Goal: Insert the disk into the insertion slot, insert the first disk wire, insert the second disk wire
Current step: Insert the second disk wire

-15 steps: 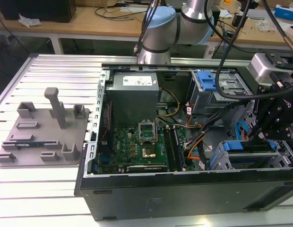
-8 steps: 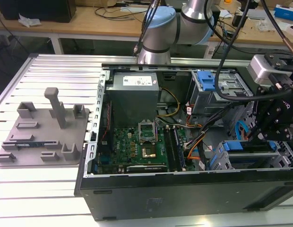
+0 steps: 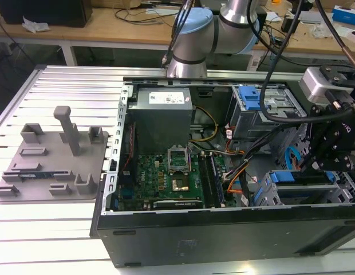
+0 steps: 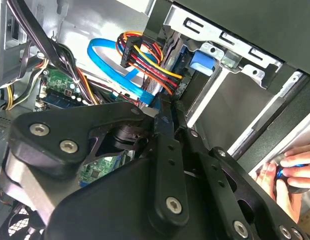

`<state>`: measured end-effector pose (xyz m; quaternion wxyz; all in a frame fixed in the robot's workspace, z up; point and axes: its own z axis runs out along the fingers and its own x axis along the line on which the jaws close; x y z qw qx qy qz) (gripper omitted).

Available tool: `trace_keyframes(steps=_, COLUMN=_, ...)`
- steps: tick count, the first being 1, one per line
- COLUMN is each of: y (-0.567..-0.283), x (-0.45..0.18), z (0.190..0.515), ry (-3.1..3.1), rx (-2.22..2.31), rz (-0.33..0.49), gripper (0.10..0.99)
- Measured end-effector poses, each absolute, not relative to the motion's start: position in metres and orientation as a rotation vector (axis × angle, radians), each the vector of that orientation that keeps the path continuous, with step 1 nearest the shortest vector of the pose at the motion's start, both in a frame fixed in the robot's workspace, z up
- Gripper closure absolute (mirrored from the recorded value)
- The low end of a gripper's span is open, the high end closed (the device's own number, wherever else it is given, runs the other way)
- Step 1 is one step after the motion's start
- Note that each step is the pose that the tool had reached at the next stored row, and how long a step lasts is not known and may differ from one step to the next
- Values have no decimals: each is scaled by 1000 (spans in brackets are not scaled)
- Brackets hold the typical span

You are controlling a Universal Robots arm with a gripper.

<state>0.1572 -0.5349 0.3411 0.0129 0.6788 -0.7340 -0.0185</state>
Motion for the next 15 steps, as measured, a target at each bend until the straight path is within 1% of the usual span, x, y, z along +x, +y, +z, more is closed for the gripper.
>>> trace_keyframes(steps=5, y=-535, x=157, z=362, ry=-2286, rx=2114, rz=-55, gripper=925)
trace_keyframes(steps=15, y=-536, x=157, z=361, ry=-2286, rx=2114, rz=-55, gripper=925)
